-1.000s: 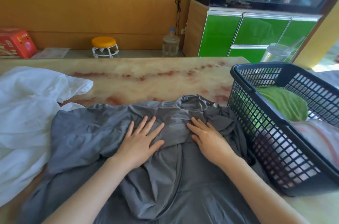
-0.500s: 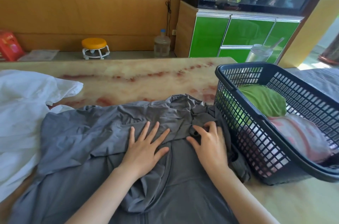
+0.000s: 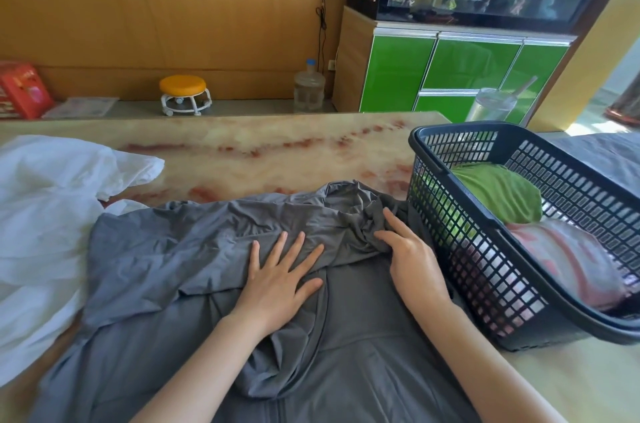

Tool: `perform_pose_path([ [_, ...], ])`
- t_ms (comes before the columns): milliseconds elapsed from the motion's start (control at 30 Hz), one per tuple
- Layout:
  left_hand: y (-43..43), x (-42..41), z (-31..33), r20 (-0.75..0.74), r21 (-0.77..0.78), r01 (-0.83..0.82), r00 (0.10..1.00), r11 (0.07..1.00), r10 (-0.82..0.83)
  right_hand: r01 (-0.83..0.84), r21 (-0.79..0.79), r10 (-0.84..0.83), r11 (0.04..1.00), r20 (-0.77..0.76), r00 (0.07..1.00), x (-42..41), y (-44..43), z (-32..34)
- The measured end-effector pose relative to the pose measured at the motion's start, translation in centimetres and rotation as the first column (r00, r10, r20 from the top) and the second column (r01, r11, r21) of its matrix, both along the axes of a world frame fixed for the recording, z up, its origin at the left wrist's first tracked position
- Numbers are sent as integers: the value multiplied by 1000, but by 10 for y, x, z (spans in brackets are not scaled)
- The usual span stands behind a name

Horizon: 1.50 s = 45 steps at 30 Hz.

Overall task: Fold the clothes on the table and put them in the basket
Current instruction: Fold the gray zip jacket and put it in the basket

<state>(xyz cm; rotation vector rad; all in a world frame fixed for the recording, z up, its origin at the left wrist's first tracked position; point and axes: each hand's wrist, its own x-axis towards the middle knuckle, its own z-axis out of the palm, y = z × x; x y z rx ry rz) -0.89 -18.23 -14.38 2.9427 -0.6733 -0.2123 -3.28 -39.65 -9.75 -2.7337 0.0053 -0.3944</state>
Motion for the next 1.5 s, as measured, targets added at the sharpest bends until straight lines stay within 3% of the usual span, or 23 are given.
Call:
perform_pose_path([
  [167, 1, 1, -2, 14, -7, -2, 1000, 1000, 2, 31, -83, -44, 996, -161, 986, 0, 6, 0],
  [300, 1, 2, 2, -24, -4, 8, 1000, 1000, -9, 66, -110, -53, 992, 116, 992, -29, -2, 1],
  [333, 1, 4, 5, -78, -16, 1, 997, 1000, -2, 96, -73, -86, 993, 121, 989, -40, -6, 1],
  [433, 3, 9, 19, -252, -154, -50, 968, 987, 10, 152, -24, -152, 988, -5, 988, -79, -12, -4],
  [500, 2, 7, 30, -244, -286, -85, 970, 955, 14, 175, -42, -177, 984, -68, 982, -98, -17, -7],
  [600, -8, -9, 47, -232, -526, -125, 973, 841, 0, 254, -27, -255, 967, -155, 954, -113, -24, -6],
  [700, -17, -31, 53, -212, -614, -93, 976, 784, -50, 304, -8, -301, 953, -153, 941, -115, -27, 1],
  [767, -20, -45, 55, -226, -700, -127, 973, 703, -49, 283, 31, -281, 959, -47, 958, -112, -25, 8],
  [867, -25, -60, 65, -378, -797, -269, 921, 541, -98, 221, 145, -245, 964, 174, 954, -101, -18, 34],
  [967, -28, -67, 83, -605, -787, -540, 770, 298, -203, 141, 202, -210, 969, 378, 902, -84, -3, 72],
  [1033, -29, -64, 96, -670, -730, -671, 665, 131, -331, 87, 251, -194, 964, 442, 876, -69, 8, 92],
  [1167, -21, -52, 112, -666, -563, -818, 533, -116, -522, -120, 419, -32, 900, 340, 940, -49, 47, 92],
  [1233, -10, -45, 110, -699, -507, -847, 512, -158, -500, -268, 468, 192, 843, 203, 960, -53, 69, 73],
  [1333, 8, -40, 97, -817, -485, -866, 499, -123, -289, -499, 371, 504, 783, 90, 859, -62, 83, 40],
  [1400, 17, -36, 83, -833, -528, -839, 542, -132, -113, -527, 319, 522, 787, 109, 846, -60, 78, 30],
  [1500, 21, -30, 73, -792, -597, -782, 610, -179, -24, -370, 380, 328, 848, 172, 929, -47, 55, 31],
])
